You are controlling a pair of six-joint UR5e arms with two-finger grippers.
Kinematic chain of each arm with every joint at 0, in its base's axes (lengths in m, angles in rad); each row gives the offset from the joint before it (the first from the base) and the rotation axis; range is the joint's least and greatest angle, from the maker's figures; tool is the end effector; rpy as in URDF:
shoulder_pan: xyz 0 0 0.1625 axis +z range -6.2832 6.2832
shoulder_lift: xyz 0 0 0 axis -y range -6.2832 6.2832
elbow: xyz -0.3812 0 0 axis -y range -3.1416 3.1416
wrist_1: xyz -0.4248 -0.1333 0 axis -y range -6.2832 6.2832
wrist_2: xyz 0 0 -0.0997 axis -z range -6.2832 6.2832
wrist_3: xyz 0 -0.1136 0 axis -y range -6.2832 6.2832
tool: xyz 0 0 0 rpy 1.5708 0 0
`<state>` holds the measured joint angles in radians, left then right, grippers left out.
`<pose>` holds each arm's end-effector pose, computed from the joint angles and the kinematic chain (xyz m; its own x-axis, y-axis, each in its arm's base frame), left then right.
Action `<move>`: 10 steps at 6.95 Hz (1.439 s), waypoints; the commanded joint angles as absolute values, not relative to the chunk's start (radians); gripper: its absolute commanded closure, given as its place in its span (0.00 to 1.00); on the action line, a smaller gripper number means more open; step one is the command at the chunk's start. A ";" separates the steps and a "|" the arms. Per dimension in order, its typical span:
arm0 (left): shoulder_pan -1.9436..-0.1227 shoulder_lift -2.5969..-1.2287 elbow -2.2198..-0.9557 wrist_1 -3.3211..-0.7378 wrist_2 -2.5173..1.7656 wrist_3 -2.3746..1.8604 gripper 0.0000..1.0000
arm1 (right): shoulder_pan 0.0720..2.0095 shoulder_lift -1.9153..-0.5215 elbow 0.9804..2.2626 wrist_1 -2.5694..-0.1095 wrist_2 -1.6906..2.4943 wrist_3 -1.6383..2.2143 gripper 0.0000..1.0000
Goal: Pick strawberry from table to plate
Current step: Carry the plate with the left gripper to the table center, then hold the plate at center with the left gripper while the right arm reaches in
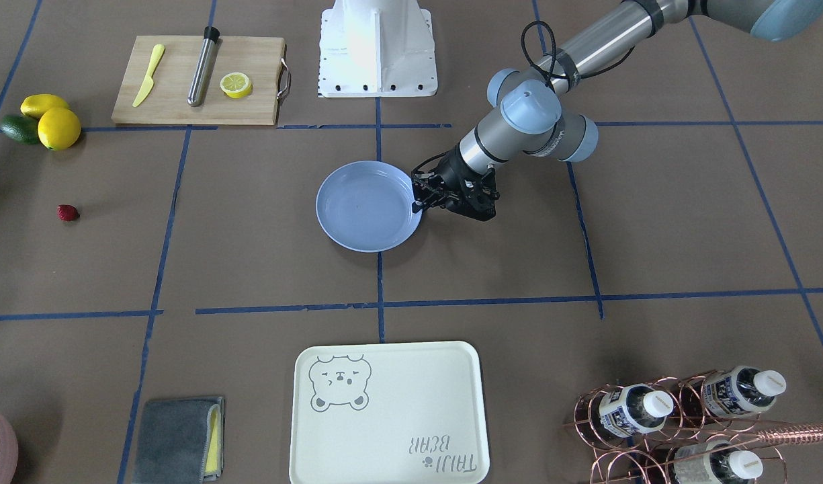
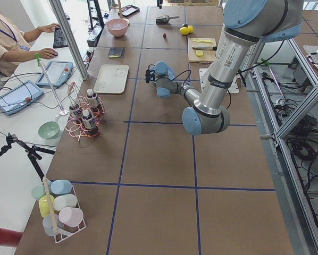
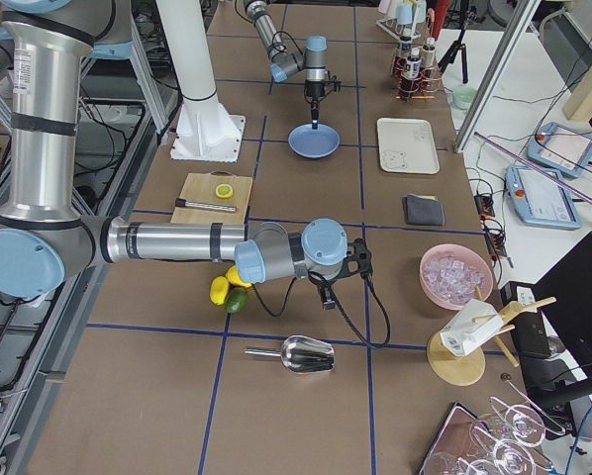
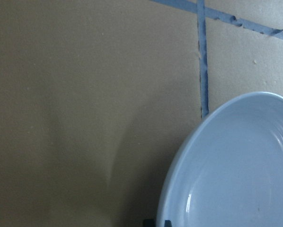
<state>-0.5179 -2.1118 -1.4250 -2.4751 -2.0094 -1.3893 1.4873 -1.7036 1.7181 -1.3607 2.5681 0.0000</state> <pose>0.5784 -0.4275 0.2572 0.2457 0.0481 -0.9681 0.0492 0.9969 0.0620 -0.0027 -0.4867 0.5721 0.5251 -0.2317 0.8189 0.0813 0.9715 0.2227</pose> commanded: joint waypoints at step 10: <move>-0.572 -2.048 -1.627 -2.462 -1.976 -1.391 0.08 | 1.289 -1.701 1.843 -1.355 2.466 0.310 0.00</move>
